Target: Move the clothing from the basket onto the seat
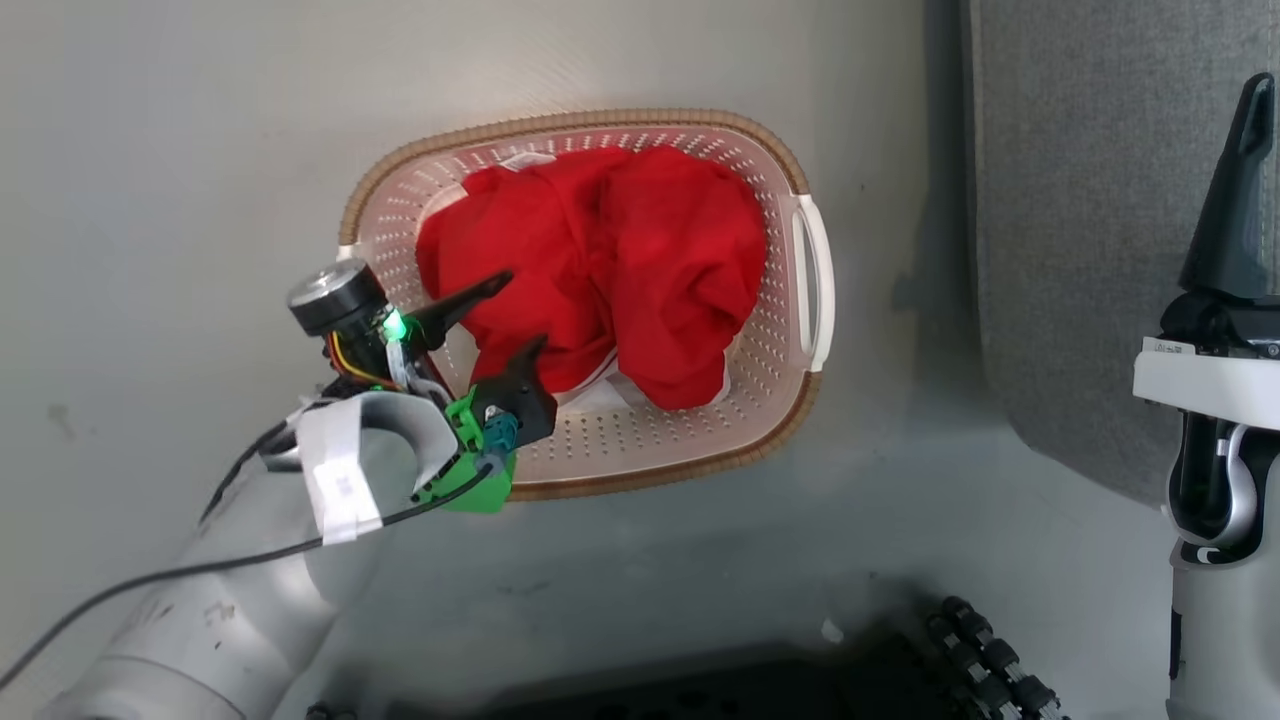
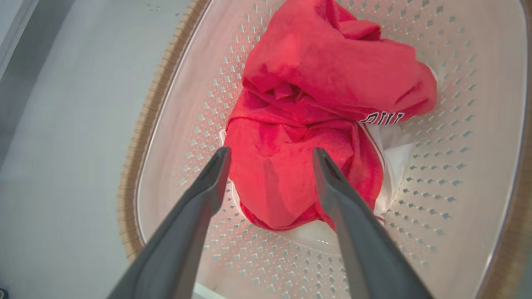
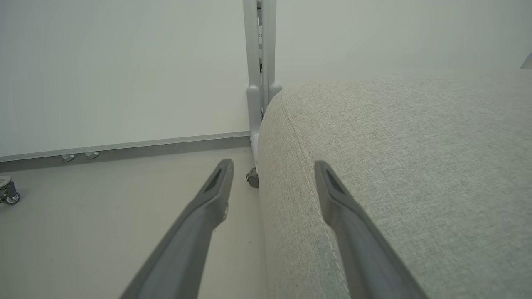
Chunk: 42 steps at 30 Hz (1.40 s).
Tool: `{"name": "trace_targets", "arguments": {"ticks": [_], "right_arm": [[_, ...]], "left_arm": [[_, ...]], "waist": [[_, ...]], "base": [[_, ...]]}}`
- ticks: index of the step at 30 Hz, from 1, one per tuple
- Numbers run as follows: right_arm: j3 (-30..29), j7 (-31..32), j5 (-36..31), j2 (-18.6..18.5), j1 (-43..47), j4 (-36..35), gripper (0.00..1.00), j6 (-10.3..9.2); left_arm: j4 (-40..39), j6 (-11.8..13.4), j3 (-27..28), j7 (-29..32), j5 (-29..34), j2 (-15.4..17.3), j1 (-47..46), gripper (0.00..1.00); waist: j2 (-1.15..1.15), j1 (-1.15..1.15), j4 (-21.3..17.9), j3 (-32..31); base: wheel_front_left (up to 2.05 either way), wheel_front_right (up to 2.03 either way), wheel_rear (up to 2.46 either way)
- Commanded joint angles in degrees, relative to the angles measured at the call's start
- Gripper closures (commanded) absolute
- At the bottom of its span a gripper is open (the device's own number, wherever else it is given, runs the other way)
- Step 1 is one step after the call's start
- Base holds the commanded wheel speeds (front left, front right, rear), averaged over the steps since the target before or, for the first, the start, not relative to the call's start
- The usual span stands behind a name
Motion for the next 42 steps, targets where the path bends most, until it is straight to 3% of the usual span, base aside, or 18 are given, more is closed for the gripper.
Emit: {"name": "trace_targets", "arguments": {"ticks": [1, 7, 14, 19, 22, 28, 36, 42], "right_arm": [[0.1, -0.2, 0.4, -0.1, -0.9, -0.1, 0.00, 0.00], [1.5, -0.2, 1.9, -0.1, -1.9, -0.5, 0.00, 0.00], [1.5, -0.2, 5.2, -0.1, -3.0, -1.7, 0.00, -0.01], [1.2, -0.2, 6.1, -0.1, -3.7, -2.4, 0.00, 0.00], [1.5, -0.2, 6.4, -0.1, -3.9, -2.3, 0.00, 0.00], [2.3, -0.2, 6.9, -0.1, -4.4, -2.0, 0.00, 0.00], [2.5, -0.2, 7.4, -0.1, -4.1, -2.1, 0.00, -0.01], [2.9, -0.2, 7.5, -0.1, -3.7, -2.1, 0.00, -0.01]], "left_arm": [[0.7, 0.6, -1.3, 0.0, 1.4, 0.5, -2.3, 0.00], [6.5, 2.2, -7.0, 0.0, 5.4, 0.7, -7.1, 0.00], [16.3, 4.5, -10.8, 0.6, 9.0, -1.6, -12.7, 0.00], [20.5, 3.6, -13.2, 0.4, 10.2, -3.2, -15.2, 0.00], [21.6, 3.4, -15.1, 0.2, 11.4, -4.1, -16.0, 0.00], [22.9, 6.4, -17.7, -0.1, 12.8, -5.2, -18.0, 0.00], [24.1, 7.2, -19.8, 0.0, 13.0, -6.7, -20.0, 0.00], [24.4, 5.5, -21.7, -0.1, 13.0, -7.1, -20.2, 0.00]], "waist": [[0.00, -0.01, -1.6, 2.4], [0.00, -0.01, -2.4, 4.3], [0.00, -0.01, -3.0, 6.5], [0.00, -0.01, -2.9, 8.1], [0.00, -0.01, -2.9, 8.6], [0.00, -0.01, -3.2, 9.7], [0.00, -0.01, -4.0, 10.7], [0.00, -0.01, -4.7, 10.8]], "base": [[0.00, 0.00, 0.00], [0.00, 0.00, 0.00], [0.00, 0.00, 0.00], [0.00, 0.00, 0.00], [0.00, 0.00, 0.00], [0.00, 0.00, 0.00], [0.00, 0.00, 0.00], [0.00, 0.00, 0.00]]}}
